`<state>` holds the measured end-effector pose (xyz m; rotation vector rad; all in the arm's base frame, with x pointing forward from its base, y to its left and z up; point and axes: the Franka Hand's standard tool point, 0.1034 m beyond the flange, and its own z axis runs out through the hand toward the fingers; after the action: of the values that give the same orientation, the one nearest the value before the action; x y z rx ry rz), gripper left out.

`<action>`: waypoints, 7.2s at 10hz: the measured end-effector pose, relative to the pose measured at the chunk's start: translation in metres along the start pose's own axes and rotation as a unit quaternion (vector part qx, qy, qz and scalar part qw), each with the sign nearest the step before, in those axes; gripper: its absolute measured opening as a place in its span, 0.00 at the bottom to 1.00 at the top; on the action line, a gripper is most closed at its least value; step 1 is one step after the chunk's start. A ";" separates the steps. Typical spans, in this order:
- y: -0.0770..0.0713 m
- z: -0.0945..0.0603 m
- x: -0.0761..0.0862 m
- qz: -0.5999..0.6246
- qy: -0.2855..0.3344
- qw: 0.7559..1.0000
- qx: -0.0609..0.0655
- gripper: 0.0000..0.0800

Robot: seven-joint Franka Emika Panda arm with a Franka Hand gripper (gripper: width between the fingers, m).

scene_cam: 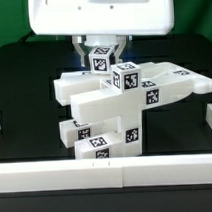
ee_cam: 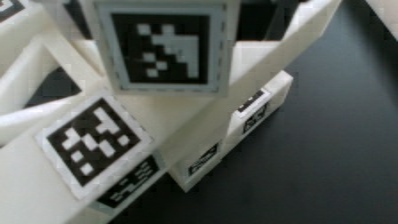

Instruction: Assemble chair

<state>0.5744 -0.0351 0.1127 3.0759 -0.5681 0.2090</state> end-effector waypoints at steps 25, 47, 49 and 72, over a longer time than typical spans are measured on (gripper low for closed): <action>-0.007 -0.003 -0.011 -0.082 -0.032 0.996 0.009 0.81; -0.001 -0.004 -0.007 -0.392 -0.103 0.914 0.031 0.60; 0.000 -0.004 -0.007 -0.375 -0.104 0.921 0.029 0.35; 0.003 -0.003 -0.003 0.118 -0.102 0.988 -0.017 0.81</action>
Offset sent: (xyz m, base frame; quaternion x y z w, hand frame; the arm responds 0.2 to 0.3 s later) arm 0.0000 0.0000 0.0000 0.0000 0.0000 0.1296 0.9916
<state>0.5701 -0.0364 0.1151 3.0110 -0.9330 -0.1179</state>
